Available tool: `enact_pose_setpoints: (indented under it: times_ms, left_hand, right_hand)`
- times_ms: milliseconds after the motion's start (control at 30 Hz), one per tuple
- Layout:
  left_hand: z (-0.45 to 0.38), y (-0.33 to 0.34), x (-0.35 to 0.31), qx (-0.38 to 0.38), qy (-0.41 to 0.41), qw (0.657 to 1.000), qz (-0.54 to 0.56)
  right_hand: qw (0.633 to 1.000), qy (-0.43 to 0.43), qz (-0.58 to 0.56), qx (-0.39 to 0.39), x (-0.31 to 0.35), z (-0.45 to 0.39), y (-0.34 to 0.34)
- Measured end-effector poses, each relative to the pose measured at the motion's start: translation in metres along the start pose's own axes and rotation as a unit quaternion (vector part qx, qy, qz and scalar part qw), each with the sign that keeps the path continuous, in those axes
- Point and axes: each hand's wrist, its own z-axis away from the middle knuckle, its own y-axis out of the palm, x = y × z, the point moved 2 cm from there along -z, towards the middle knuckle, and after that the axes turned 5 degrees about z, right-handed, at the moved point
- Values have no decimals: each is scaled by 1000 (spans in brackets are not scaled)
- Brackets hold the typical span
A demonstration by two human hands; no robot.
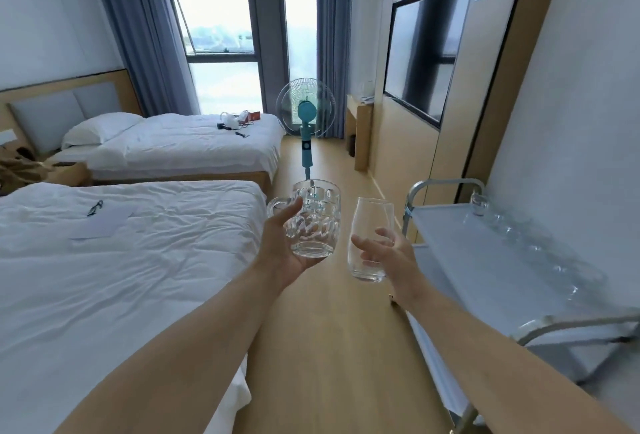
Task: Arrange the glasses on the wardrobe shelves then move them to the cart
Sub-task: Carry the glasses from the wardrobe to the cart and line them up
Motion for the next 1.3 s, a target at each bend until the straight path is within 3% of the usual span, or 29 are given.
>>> enact_pose_setpoints:
  times_ms: [533, 1300]
  left_hand:
    - [-150, -26, -2, 79, -147, 986, 3]
    - [-407, 71, 99, 115, -290, 945, -97]
  right_hand:
    - [990, 52, 10, -131, -16, -80, -4]
    - [959, 100, -12, -266, -62, -276, -174]
